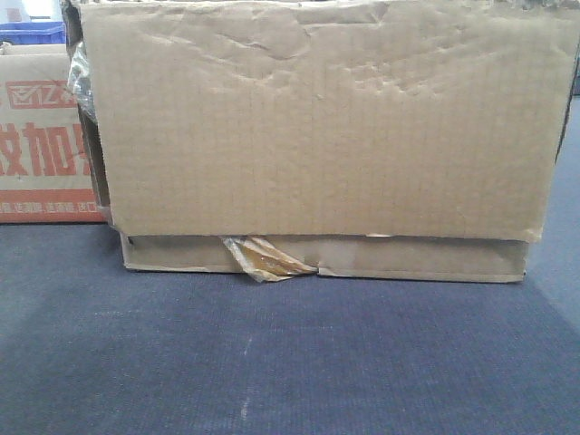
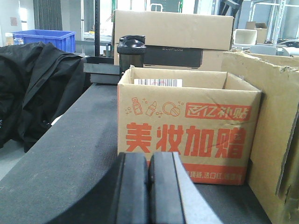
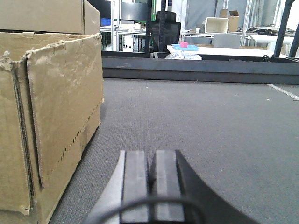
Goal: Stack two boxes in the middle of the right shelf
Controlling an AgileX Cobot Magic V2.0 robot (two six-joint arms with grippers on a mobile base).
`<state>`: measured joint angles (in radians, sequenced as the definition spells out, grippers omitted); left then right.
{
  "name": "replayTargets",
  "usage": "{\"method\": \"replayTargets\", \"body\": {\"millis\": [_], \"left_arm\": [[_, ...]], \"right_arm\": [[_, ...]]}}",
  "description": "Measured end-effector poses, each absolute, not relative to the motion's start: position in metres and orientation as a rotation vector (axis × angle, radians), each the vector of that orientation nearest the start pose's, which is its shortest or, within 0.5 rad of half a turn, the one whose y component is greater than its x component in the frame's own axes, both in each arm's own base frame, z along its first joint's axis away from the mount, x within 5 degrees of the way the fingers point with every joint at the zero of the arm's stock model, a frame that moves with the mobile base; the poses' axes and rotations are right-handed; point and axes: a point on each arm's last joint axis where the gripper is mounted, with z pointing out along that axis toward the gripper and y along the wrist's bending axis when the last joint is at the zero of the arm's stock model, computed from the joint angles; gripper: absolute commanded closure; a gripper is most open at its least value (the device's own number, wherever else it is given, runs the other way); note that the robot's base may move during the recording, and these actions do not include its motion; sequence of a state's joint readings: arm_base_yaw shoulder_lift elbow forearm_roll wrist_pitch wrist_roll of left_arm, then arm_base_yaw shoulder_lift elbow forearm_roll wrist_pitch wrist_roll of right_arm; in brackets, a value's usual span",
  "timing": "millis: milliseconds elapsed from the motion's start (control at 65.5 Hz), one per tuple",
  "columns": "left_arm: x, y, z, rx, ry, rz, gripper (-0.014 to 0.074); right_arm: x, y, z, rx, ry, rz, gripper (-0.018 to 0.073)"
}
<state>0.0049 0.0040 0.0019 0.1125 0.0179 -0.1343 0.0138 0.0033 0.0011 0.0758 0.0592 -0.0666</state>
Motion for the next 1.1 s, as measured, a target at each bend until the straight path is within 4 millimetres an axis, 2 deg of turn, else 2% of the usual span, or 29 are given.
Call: {"method": "replayTargets", "body": {"millis": [839,1099], "left_arm": [[0.0565,0.0002,0.2133,-0.019,1.479,-0.015,0.0707],[0.0560,-0.0001,0.2177,-0.051,1.429,-0.057,0.0707]], "right_arm": [[0.0568,0.0012,0.2078,-0.007,1.541,0.021,0.0712],[0.0560,0.0005,0.2169,0.000,1.441,0.016,0.0712]]}}
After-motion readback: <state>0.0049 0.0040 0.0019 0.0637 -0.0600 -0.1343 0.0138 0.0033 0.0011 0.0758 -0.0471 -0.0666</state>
